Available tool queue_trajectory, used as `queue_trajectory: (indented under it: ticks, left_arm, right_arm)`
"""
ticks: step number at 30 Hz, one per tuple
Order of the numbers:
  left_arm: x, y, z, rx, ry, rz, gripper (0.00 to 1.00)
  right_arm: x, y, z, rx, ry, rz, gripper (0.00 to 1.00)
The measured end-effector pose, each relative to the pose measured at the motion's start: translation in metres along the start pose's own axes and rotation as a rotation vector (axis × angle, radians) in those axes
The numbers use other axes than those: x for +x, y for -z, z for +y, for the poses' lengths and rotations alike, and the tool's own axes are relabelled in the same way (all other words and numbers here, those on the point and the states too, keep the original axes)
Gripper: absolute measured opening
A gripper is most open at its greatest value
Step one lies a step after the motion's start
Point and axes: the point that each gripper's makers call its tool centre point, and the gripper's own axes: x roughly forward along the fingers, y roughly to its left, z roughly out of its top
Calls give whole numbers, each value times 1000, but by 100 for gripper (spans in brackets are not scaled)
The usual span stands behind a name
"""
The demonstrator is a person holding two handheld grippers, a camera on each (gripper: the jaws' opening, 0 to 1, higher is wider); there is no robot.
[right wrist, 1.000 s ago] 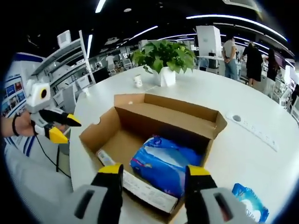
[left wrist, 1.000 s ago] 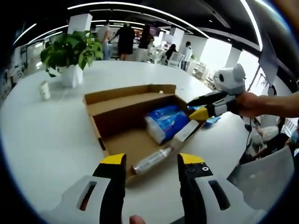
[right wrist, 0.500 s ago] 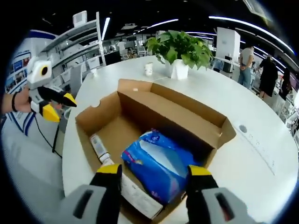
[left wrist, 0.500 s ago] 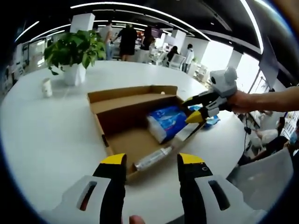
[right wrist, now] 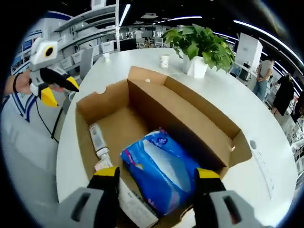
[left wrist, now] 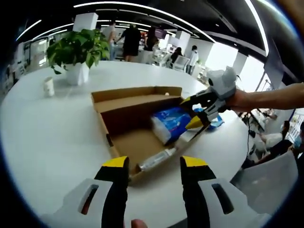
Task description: Operate the shoe box by opening the lid, removing the specified soft item, and placing it in the target area until the item is outside and the box remains undamaged.
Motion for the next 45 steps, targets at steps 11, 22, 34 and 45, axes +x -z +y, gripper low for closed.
queue_trajectory:
  ticks: [11,22,34,45]
  left_arm:
    - [1,4,-3,-2,12,4,44]
    - [5,2,-6,0,26,4,44]
    - [6,6,-6,-12,32,14,44]
    - [10,5,-12,-12,39,23,43]
  right_arm:
    - [15,2,-11,-47,-10,40,67]
    - [31,2,-11,-94,-46,94,71]
    - [46,12,-9,-218,-76,204,63]
    - [56,25,-10,-397,-71,299,61]
